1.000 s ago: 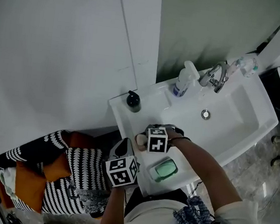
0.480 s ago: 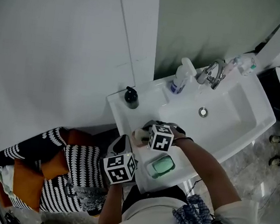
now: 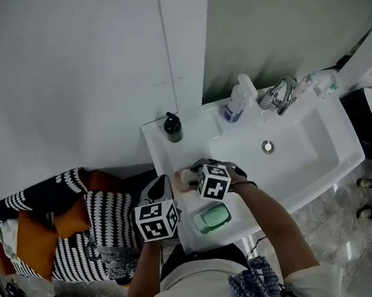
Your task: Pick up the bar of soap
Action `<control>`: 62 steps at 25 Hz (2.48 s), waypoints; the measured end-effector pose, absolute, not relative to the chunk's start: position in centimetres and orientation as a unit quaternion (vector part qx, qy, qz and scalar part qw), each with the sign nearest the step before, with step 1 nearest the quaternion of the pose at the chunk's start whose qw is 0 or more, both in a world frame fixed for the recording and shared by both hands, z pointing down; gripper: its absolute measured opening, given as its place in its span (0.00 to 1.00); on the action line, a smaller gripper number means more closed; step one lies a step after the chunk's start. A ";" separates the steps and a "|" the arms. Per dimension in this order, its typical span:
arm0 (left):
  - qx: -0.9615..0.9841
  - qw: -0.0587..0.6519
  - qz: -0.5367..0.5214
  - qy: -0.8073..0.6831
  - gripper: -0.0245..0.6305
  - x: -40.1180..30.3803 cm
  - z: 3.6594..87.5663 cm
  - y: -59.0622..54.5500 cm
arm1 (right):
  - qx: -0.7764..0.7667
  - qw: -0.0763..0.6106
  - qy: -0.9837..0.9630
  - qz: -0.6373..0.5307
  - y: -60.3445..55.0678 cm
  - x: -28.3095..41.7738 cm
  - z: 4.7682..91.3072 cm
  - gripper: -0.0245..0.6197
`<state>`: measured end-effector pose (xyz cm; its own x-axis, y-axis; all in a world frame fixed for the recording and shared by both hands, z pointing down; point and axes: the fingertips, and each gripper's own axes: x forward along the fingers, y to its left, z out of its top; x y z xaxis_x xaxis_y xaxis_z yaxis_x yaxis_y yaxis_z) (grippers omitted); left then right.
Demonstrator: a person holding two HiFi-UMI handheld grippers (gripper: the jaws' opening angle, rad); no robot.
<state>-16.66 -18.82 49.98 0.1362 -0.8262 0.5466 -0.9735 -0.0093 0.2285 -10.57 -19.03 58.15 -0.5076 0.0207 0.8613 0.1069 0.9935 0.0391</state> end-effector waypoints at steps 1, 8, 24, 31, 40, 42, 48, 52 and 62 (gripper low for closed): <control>0.698 0.283 0.129 -0.645 0.05 -16.7 49.9 -18.8 | -0.036 0.494 -0.867 -0.043 -19.0 -10.6 58.2 0.36; 0.700 0.281 0.126 -0.644 0.05 -16.8 49.7 -19.1 | -0.026 0.487 -0.872 -0.046 -19.4 -10.3 57.5 0.36; 0.746 0.256 0.140 -0.599 0.05 -11.9 48.8 -19.9 | 0.060 0.478 -0.876 -0.010 -21.6 -3.7 56.6 0.36; 0.748 0.241 0.137 -0.603 0.05 -11.7 47.9 -19.9 | 0.051 0.479 -0.876 -0.024 -20.9 -4.1 56.9 0.36; 0.731 0.251 0.129 -0.621 0.05 -13.3 48.1 -19.9 | 0.039 0.472 -0.880 -0.031 -21.5 -5.7 56.4 0.36; 0.734 0.251 0.130 -0.618 0.05 -13.1 48.1 -19.9 | 0.044 0.474 -0.879 -0.029 -21.6 -5.3 56.4 0.36; 0.746 0.247 0.131 -0.605 0.05 -11.6 48.0 -20.4 | 0.072 0.480 -0.874 -0.017 -22.2 -2.6 56.6 0.36; 0.753 0.244 0.132 -0.596 0.05 -10.7 47.8 -20.5 | 0.096 0.483 -0.871 -0.004 -22.4 -0.6 56.9 0.36; 0.755 0.245 0.129 -0.594 0.05 -10.4 47.8 -21.3 | 0.126 0.488 -0.863 0.016 -22.8 1.9 58.2 0.35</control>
<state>-10.42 -21.30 47.78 0.2600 -0.8343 0.4862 -0.9608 -0.1733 0.2165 1.90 -22.77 58.17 -0.4915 -0.2020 0.8471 -0.2328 0.9678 0.0957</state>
